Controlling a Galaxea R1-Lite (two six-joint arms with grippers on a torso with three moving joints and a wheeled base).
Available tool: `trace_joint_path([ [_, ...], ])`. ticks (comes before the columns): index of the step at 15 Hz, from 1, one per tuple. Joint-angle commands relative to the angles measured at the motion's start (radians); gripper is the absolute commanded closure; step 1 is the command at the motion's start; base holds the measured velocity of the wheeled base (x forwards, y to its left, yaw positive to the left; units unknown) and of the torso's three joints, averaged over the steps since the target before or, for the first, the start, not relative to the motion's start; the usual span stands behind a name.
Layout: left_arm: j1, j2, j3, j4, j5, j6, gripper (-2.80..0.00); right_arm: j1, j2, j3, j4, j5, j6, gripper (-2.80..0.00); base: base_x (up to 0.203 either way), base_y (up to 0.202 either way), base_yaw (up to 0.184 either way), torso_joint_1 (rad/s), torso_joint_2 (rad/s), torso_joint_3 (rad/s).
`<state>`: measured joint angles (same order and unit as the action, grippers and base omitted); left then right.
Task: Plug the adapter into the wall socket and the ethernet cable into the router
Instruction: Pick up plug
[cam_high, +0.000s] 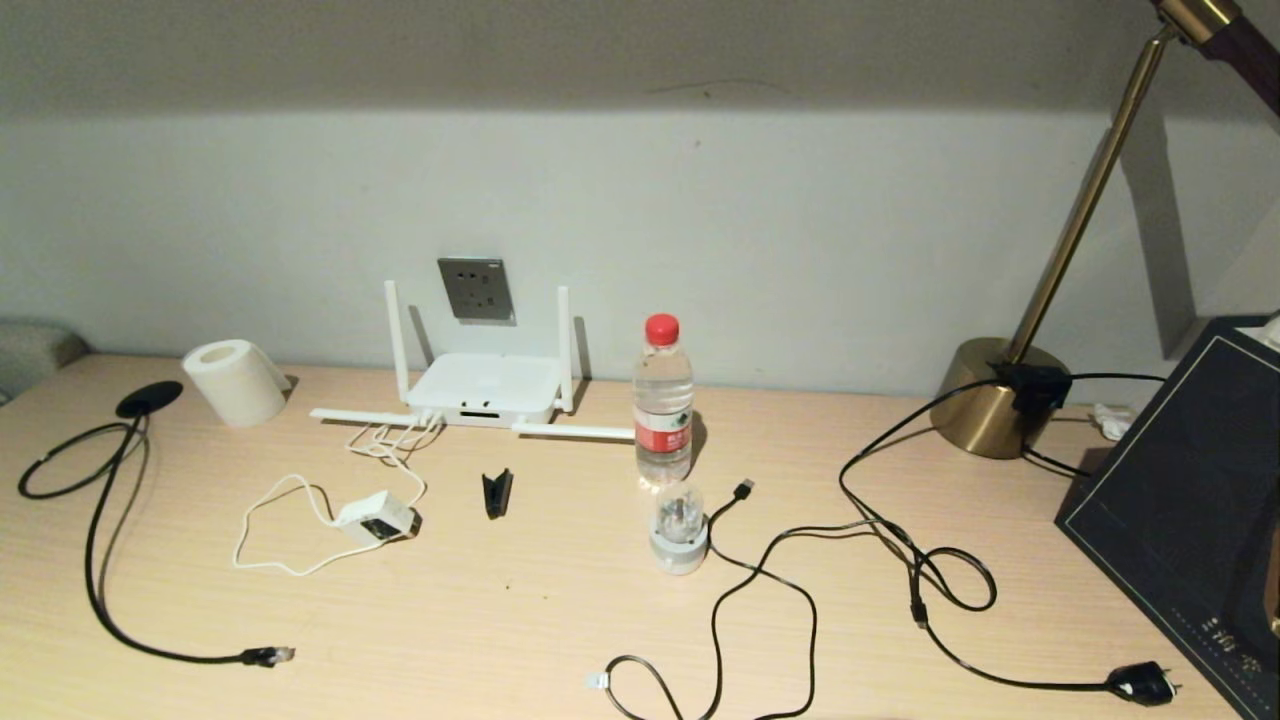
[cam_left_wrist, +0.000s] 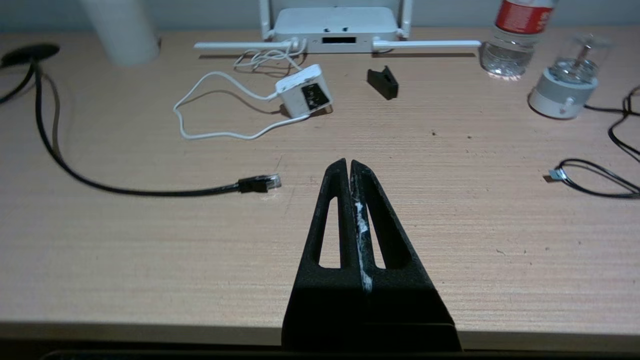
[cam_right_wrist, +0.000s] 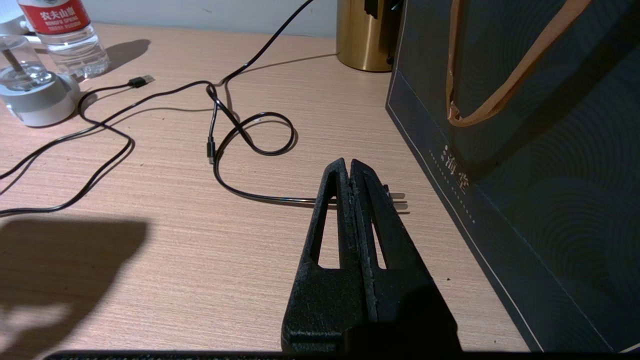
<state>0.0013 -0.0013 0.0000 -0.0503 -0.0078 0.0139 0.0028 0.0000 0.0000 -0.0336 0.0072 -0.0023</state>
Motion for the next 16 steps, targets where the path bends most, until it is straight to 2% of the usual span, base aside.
trace_joint_path([
  [1,-0.001,0.001,-0.042,0.000,-0.049,0.048,0.00,0.000,0.000,0.011,-0.002,0.000,0.000,0.00,0.000,0.000,0.000,0.000,0.00,0.000],
  [3,-0.002,0.054,-0.163,0.031,-0.143,0.070,0.00,0.000,0.000,0.011,-0.002,0.000,-0.002,0.00,0.000,0.000,0.000,0.000,0.00,0.000],
  [5,-0.018,0.215,-0.287,0.051,-0.220,0.079,0.00,0.000,0.000,0.011,-0.002,0.000,-0.002,0.00,0.000,0.000,0.000,0.000,0.00,0.000],
  [7,-0.059,0.399,-0.390,0.057,-0.271,0.093,0.00,0.000,0.000,0.011,-0.002,0.000,-0.002,0.00,0.000,0.000,0.000,0.000,0.00,0.000],
  [8,-0.104,0.507,-0.432,0.059,-0.292,0.104,0.00,0.000,0.000,0.011,-0.002,0.000,-0.002,0.00,0.000,0.000,0.000,0.000,0.00,0.000],
  [11,-0.331,0.772,-0.565,0.082,-0.369,0.137,0.00,0.000,0.000,0.011,-0.002,0.000,-0.002,0.00,0.000,0.000,0.000,0.000,0.00,0.000],
  [12,-0.366,0.863,-0.622,0.094,-0.409,0.161,0.00,0.000,0.000,0.011,-0.002,0.000,-0.002,0.00,0.000,0.000,0.000,0.000,0.00,0.000],
  [14,-0.394,1.033,-0.751,0.131,-0.478,0.263,0.00,0.000,0.000,0.011,-0.002,0.000,-0.002,0.00,0.000,0.000,0.000,0.000,0.00,0.000],
  [16,-0.376,1.193,-0.929,0.236,-0.511,0.428,0.00,0.000,0.000,0.011,-0.002,0.000,-0.002,0.00,0.000,0.000,0.000,0.000,0.00,0.000],
])
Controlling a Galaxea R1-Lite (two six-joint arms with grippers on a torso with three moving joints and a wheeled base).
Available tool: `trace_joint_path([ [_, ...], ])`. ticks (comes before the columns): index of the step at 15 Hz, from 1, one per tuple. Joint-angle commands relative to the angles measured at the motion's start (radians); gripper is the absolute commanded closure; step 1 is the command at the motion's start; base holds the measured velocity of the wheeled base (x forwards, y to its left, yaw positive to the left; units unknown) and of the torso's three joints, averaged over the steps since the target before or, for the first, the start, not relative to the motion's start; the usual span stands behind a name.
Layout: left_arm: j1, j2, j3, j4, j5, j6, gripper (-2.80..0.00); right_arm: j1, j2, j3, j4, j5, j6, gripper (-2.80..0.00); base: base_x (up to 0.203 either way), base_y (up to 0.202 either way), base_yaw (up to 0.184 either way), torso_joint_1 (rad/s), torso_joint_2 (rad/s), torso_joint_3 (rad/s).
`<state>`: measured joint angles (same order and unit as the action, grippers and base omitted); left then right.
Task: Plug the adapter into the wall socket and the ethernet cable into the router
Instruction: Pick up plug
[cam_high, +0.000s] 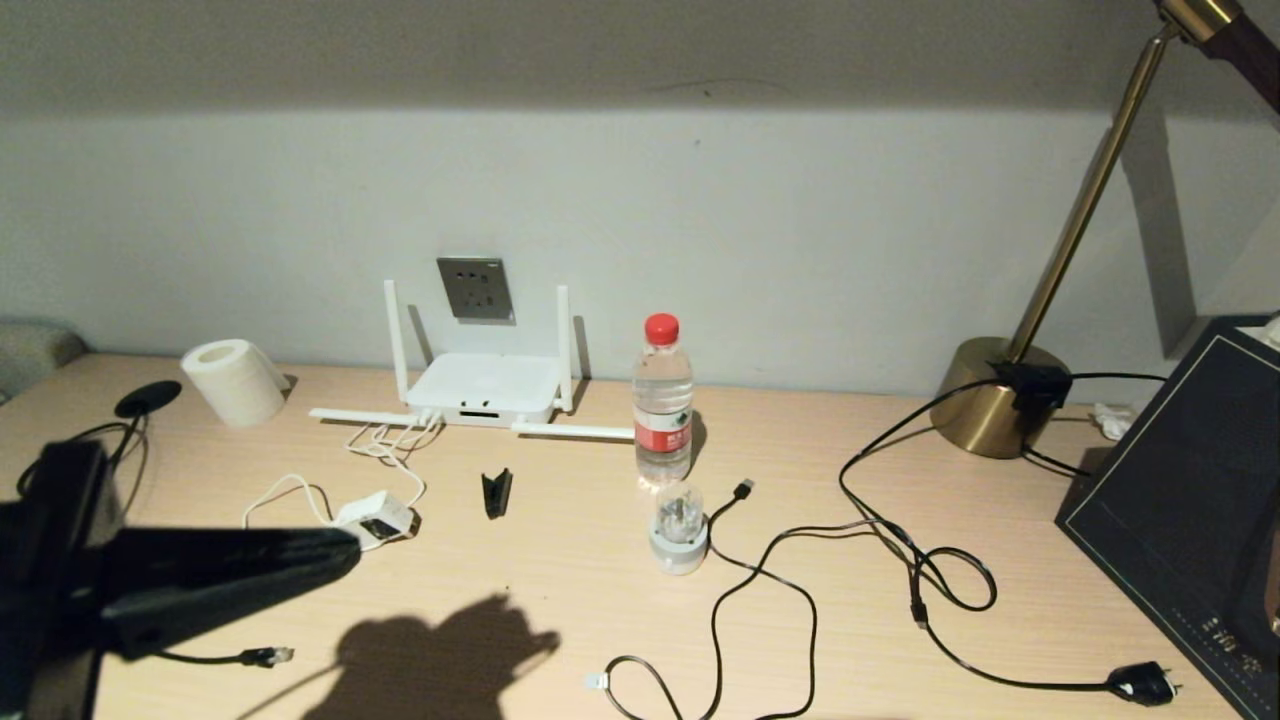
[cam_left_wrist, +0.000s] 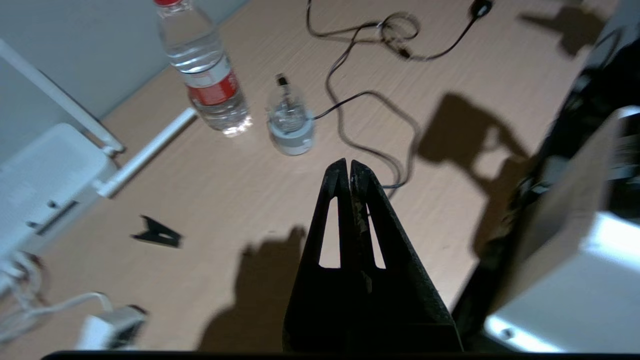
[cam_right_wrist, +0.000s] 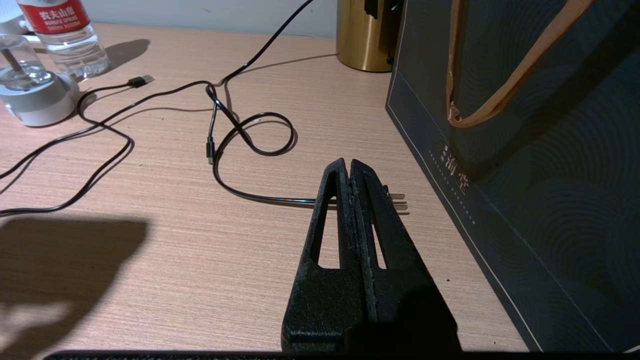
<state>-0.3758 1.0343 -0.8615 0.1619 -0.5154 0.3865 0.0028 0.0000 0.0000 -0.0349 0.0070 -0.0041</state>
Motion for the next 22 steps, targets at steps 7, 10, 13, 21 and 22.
trace_joint_path([
  [7,0.296,0.549,-0.329,0.202,-0.067,0.851,0.00,0.000,0.000,0.011,0.000,0.001,0.000,0.00,0.000,0.000,0.000,0.000,0.00,0.000],
  [10,0.309,0.577,-0.356,0.396,-0.090,0.963,0.00,0.000,0.000,0.011,0.000,0.001,0.000,0.00,0.000,0.000,0.000,0.000,0.00,0.000],
  [13,0.333,0.706,-0.573,0.659,-0.092,1.209,0.00,0.000,0.000,0.011,0.000,0.001,0.000,0.00,0.000,0.000,0.000,0.000,0.00,0.000],
  [21,0.367,0.955,-0.879,0.835,0.002,1.268,0.00,0.000,0.000,0.011,0.000,0.001,0.000,0.00,0.000,0.000,0.000,0.000,0.00,0.000],
  [22,0.367,0.970,-0.899,0.841,0.004,1.264,-2.80,0.000,0.000,0.011,0.000,0.001,0.000,0.00,0.000,0.000,0.000,0.000,0.00,0.000],
])
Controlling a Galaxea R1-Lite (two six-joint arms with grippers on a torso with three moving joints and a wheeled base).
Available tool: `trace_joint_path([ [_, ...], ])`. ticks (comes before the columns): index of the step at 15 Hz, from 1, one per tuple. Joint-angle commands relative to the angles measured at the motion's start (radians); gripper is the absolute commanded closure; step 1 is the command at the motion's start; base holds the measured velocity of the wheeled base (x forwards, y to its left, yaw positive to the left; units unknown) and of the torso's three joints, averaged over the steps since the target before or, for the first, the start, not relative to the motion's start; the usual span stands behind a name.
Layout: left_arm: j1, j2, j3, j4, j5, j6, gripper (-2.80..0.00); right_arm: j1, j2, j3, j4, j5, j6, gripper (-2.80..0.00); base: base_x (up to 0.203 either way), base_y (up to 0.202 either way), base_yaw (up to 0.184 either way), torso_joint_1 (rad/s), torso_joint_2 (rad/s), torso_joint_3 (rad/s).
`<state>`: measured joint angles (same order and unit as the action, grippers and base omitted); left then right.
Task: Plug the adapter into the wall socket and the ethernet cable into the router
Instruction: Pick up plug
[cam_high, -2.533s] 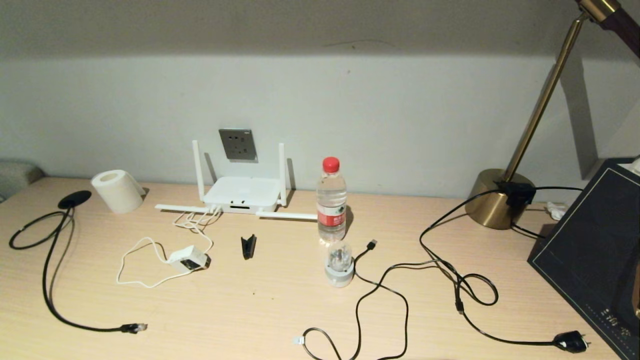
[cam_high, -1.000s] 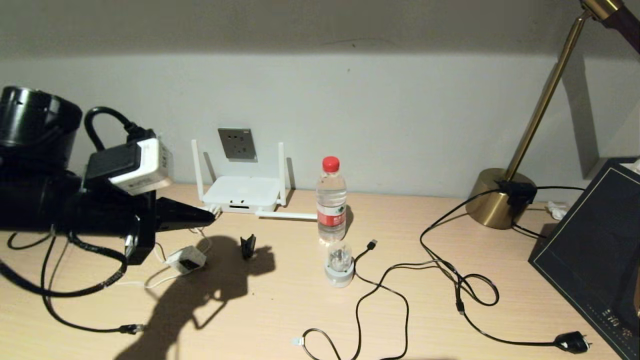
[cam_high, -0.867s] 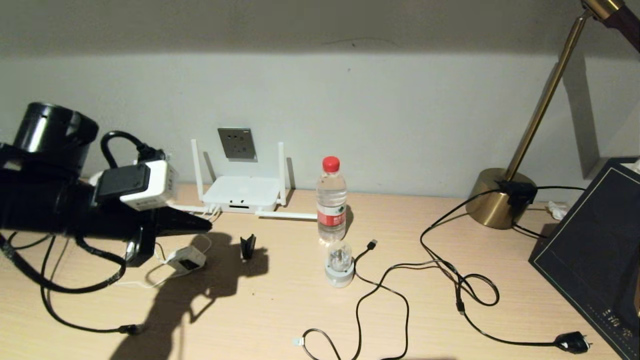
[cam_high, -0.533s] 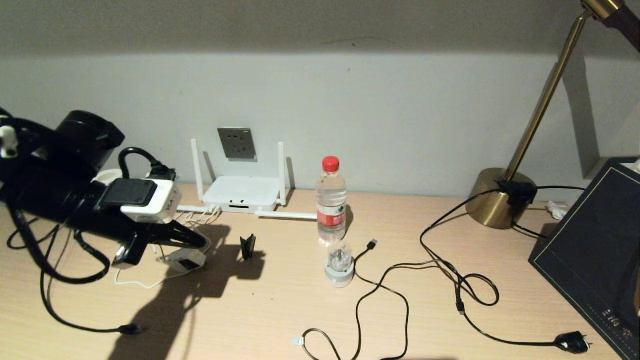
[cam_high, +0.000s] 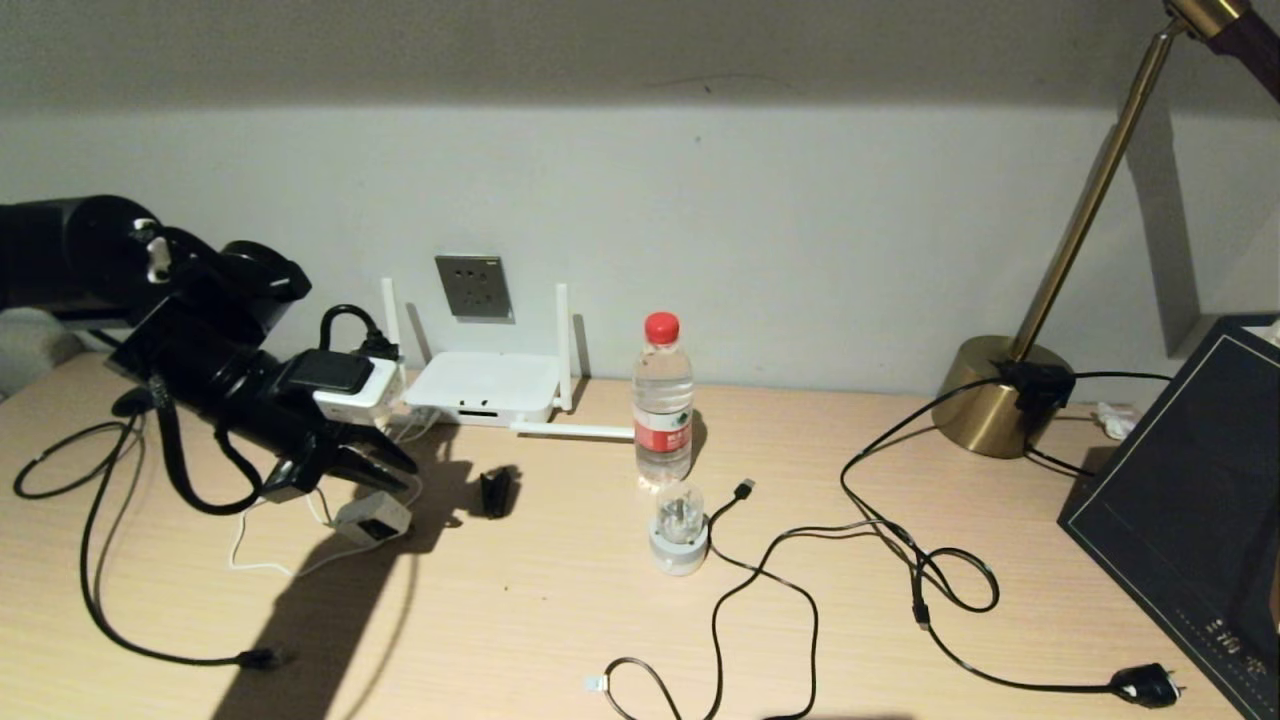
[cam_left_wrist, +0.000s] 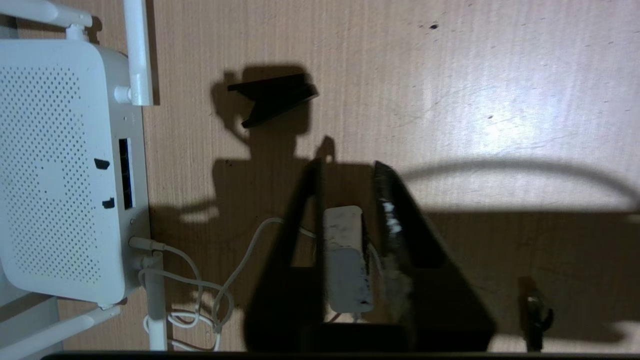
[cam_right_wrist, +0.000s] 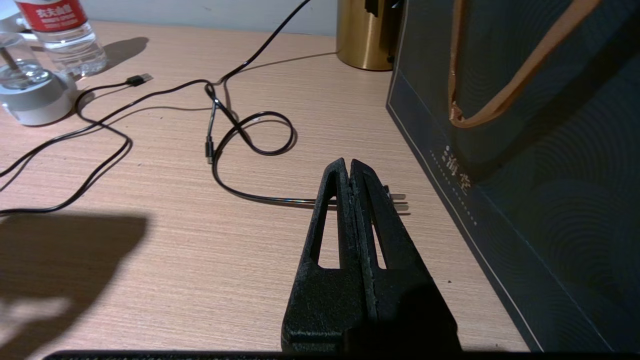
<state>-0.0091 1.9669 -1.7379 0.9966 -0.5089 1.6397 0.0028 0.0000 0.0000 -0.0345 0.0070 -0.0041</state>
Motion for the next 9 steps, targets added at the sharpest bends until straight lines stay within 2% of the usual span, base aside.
trace_joint_path([
  [1,0.000,0.059,-0.037,0.003,-0.002,-0.004,-2.80,0.000,0.000,0.011,-0.001,0.001,-0.001,0.00,0.000,0.000,0.000,0.000,0.00,0.000],
  [5,0.023,0.095,-0.132,0.009,0.074,-0.084,-2.80,0.000,0.000,0.011,-0.001,0.001,-0.001,0.00,0.000,0.000,0.000,0.000,0.00,0.000],
  [9,0.041,0.085,-0.121,0.095,0.074,-0.084,-2.80,0.000,0.000,0.011,-0.001,0.001,-0.001,0.00,0.000,0.000,0.000,0.000,0.00,0.000],
])
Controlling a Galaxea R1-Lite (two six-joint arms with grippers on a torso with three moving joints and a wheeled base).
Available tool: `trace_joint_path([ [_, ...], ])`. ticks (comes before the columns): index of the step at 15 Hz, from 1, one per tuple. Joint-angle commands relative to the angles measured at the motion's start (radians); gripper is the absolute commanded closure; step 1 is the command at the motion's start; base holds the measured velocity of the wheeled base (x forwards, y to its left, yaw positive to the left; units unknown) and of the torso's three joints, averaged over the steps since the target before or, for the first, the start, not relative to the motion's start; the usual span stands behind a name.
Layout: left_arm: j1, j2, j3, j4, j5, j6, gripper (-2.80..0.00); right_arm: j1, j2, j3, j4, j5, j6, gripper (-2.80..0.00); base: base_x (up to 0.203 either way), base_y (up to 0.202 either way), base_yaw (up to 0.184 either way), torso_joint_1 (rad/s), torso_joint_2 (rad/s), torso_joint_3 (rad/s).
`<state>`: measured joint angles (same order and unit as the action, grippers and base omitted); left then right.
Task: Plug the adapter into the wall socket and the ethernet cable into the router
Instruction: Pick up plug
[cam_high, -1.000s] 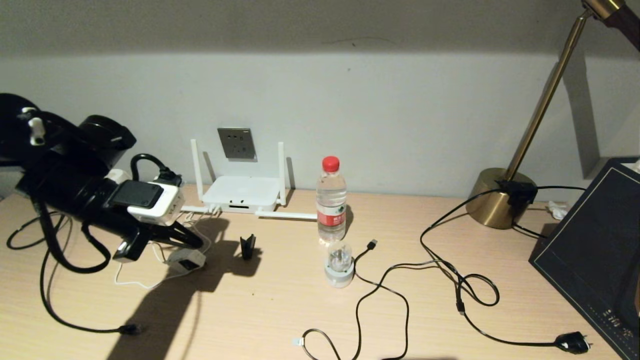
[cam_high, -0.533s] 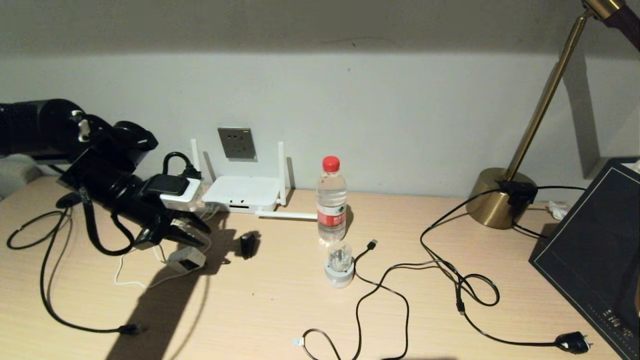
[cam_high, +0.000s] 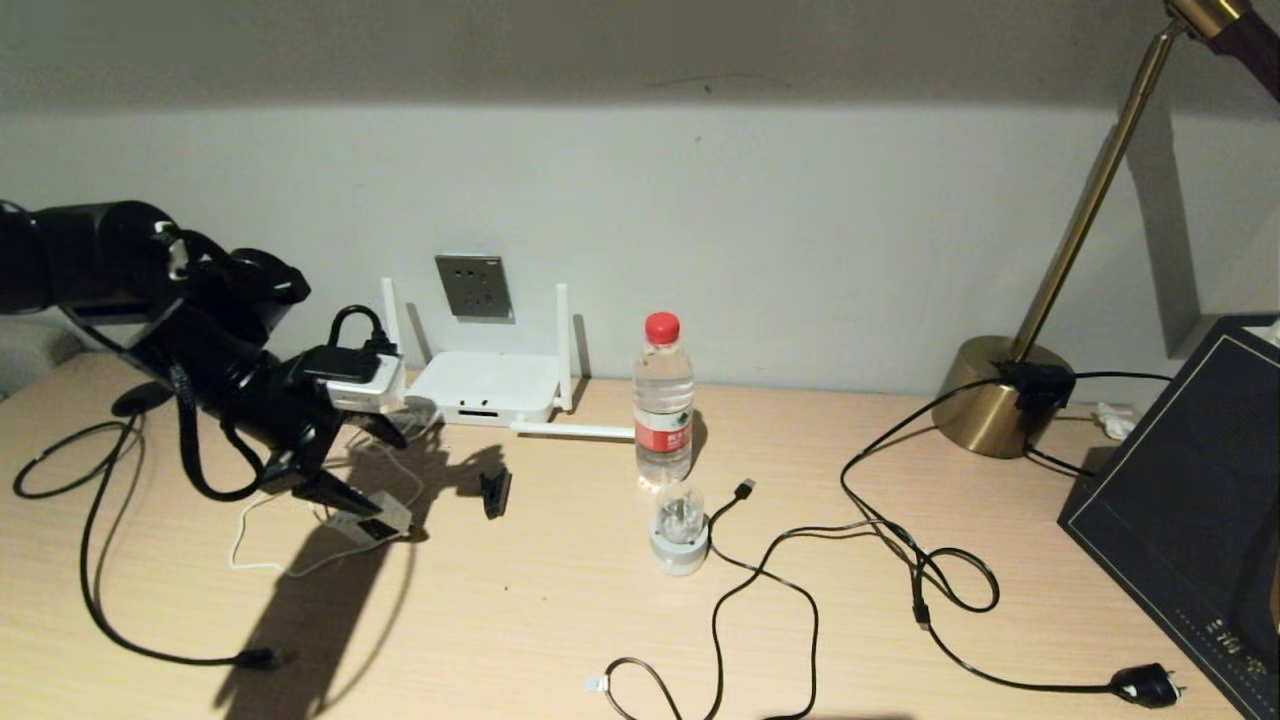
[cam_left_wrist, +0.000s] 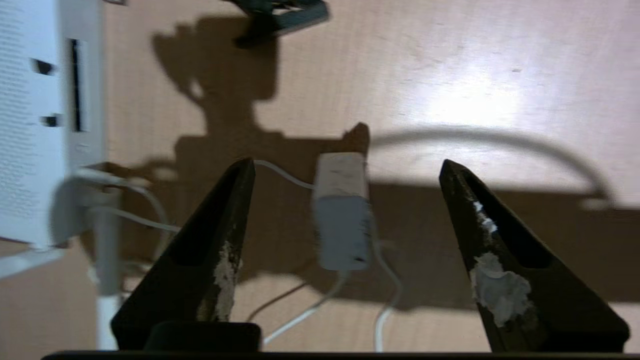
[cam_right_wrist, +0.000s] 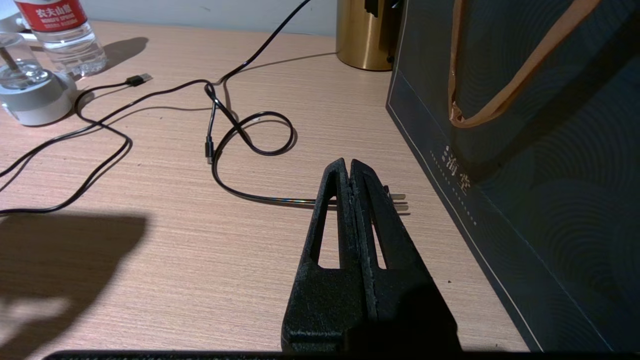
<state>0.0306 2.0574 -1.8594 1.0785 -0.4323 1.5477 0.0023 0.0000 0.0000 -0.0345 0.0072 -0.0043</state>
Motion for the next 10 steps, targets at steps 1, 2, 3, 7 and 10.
trace_joint_path([
  [1,0.002,-0.009,0.000,0.041,-0.003,0.008,-2.80,0.001,0.000,0.011,-0.001,0.000,0.000,0.00,0.000,0.000,0.000,0.000,0.00,0.000],
  [2,0.003,-0.008,0.002,0.049,0.000,0.012,-2.80,0.001,0.000,0.011,-0.001,0.000,0.000,0.00,0.000,0.000,0.000,0.000,0.00,0.000],
  [3,0.005,-0.003,0.005,0.050,0.001,0.014,-2.80,0.001,0.000,0.011,-0.001,0.000,0.000,0.00,0.000,0.000,0.000,0.000,0.00,0.000],
  [7,0.029,0.005,0.067,0.037,0.001,0.015,-2.80,0.001,0.000,0.011,-0.001,0.000,0.000,0.00,0.000,0.000,0.000,0.000,0.00,0.000],
  [10,0.038,0.022,0.119,-0.043,0.014,0.015,-2.80,0.001,0.000,0.011,-0.001,0.000,0.000,0.00,0.000,0.000,0.000,0.000,0.00,0.000],
])
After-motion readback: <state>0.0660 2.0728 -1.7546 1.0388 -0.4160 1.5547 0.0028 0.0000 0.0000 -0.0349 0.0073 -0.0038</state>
